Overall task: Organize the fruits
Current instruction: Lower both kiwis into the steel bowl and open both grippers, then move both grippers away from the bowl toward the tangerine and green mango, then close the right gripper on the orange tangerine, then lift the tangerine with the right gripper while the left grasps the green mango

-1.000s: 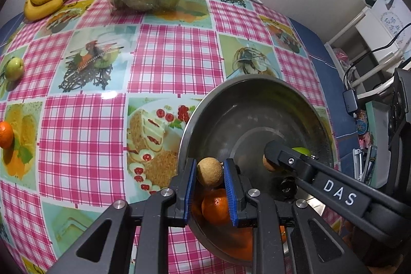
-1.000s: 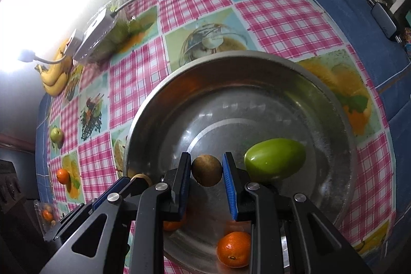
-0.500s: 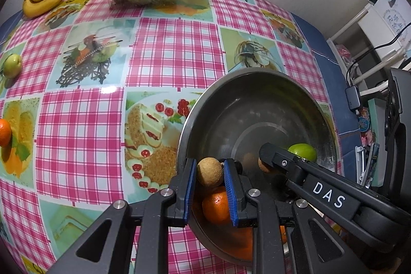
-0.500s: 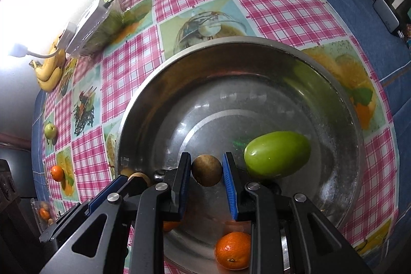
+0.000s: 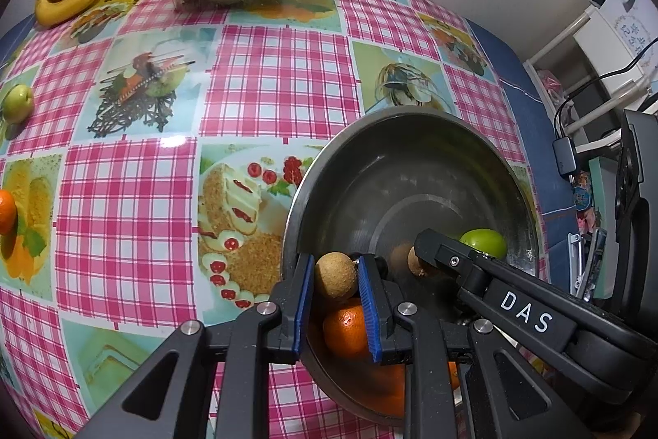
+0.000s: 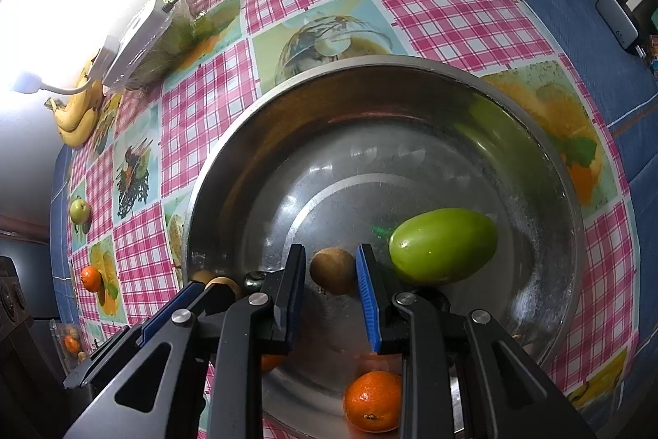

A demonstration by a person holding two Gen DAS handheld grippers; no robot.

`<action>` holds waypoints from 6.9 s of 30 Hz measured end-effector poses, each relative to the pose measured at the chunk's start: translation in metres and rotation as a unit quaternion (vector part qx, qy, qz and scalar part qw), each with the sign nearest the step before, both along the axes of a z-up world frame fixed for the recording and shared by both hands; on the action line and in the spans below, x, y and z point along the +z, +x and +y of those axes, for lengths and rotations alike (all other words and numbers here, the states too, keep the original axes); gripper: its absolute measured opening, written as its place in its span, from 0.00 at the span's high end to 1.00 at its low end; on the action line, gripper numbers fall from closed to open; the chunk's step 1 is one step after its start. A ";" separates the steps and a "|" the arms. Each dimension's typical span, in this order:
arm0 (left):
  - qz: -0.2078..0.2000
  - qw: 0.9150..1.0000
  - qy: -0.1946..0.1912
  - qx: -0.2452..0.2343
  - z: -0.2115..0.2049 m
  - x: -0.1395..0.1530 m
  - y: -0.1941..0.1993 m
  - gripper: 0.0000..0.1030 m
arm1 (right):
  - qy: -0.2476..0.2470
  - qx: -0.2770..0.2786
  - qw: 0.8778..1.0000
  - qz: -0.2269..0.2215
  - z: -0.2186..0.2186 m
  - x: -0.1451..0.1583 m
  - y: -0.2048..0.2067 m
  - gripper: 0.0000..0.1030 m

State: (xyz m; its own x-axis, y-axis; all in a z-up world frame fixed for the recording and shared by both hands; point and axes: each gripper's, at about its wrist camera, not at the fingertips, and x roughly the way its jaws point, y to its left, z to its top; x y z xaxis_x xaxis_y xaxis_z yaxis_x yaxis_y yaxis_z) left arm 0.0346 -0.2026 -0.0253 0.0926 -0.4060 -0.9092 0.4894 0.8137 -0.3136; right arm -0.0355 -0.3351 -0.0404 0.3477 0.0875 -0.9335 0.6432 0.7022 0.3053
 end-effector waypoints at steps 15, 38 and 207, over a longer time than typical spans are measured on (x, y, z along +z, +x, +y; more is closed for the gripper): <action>-0.017 1.000 -0.011 0.004 0.006 0.018 0.000 0.73 | -0.027 0.015 0.999 -0.034 0.008 0.034 -0.001 0.74; -0.084 0.982 0.073 0.155 0.079 0.039 0.038 0.67 | -0.035 0.026 0.999 -0.028 0.013 0.035 0.001 0.74; -0.059 0.980 0.106 0.159 0.239 0.011 0.215 0.11 | -0.088 0.246 0.965 -0.030 0.195 0.031 0.189 0.63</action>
